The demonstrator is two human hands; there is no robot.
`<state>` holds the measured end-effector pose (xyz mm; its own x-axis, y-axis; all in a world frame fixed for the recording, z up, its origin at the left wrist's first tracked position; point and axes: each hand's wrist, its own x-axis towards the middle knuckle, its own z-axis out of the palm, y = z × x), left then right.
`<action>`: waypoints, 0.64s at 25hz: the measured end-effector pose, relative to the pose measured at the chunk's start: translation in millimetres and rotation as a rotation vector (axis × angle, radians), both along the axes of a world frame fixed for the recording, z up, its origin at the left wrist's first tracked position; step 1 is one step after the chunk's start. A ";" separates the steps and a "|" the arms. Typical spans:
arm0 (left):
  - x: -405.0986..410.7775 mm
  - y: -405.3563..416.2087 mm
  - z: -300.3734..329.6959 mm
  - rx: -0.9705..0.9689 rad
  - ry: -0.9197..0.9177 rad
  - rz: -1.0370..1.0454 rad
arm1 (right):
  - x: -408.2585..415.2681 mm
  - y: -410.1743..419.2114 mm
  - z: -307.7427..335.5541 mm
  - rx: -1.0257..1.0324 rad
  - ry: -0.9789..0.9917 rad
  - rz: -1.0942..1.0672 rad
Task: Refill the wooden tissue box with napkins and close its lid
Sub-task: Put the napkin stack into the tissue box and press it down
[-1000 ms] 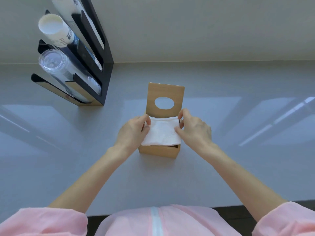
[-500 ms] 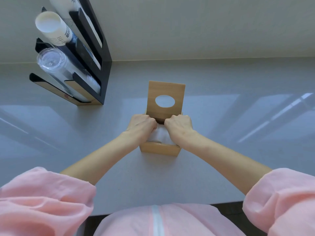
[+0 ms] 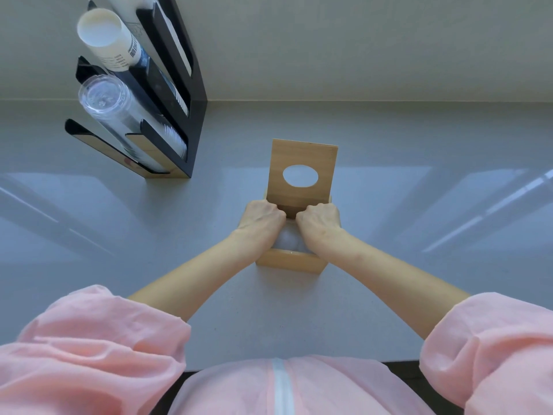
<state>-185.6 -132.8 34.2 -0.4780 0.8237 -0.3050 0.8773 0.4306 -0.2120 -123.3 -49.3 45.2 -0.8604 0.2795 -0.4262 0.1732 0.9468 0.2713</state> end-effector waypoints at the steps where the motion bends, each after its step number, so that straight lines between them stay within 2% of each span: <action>1: 1.5 -0.2 0.9 -0.004 -0.012 0.006 | -0.2 0.6 -0.2 0.006 -0.014 -0.005; 9: 1.0 -6.5 -0.5 0.102 -0.095 0.096 | 3.0 7.2 -3.8 -0.025 0.043 -0.026; 16: -3.1 -35.7 2.0 0.337 -0.357 0.161 | 31.1 21.0 1.6 -0.322 0.307 -0.058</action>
